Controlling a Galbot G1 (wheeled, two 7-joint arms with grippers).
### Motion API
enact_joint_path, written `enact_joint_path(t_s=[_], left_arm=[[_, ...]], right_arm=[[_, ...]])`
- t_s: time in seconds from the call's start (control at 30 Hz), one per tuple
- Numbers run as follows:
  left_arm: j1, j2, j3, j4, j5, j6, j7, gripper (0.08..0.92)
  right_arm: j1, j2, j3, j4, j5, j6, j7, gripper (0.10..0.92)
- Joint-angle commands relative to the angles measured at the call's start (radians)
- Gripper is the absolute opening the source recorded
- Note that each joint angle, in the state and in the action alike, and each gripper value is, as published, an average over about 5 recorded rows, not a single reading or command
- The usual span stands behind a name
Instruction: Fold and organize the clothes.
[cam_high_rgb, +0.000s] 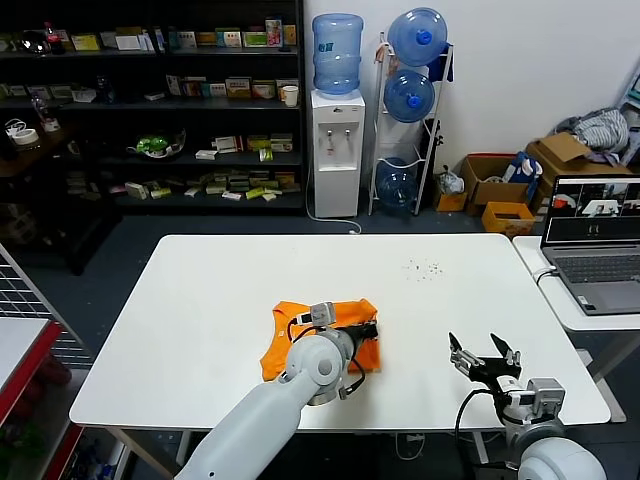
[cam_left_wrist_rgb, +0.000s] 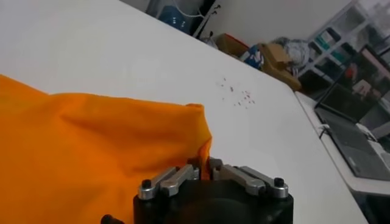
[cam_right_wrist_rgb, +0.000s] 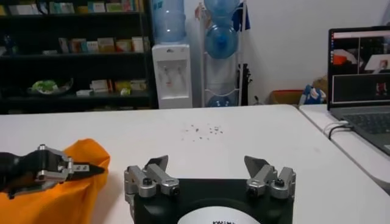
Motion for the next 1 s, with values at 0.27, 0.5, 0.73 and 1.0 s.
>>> enact_joint_path(t_s=[0.27,0.5,0.73,1.0], left_arm=[[0.468,0.262,-0.276,-0.413,0.523,-0.33,0.486,0.436],[0.862,0.284,-0.637,-0.43,0.842,-0.662,0.635,0.644],[1.012,0.19,-0.836,-0.422,0.852,-0.825,0.712,0.813],[1.021,0.128,-0.851,-0.427,0.843,-0.839,0.735,0.823]], right_arm=[[0.027,0.006,0.0,-0.106,-0.108,0.248,-0.235,0.823],[0.007,0.083,0.082,-0.189,-0.147,0.357,-0.302,0.823],[-0.035,0.173,0.197,-0.216,-0.212,0.436,-0.357,0.823],[-0.08,0.228,0.228,-0.198,-0.283,0.514,-0.375,0.823]])
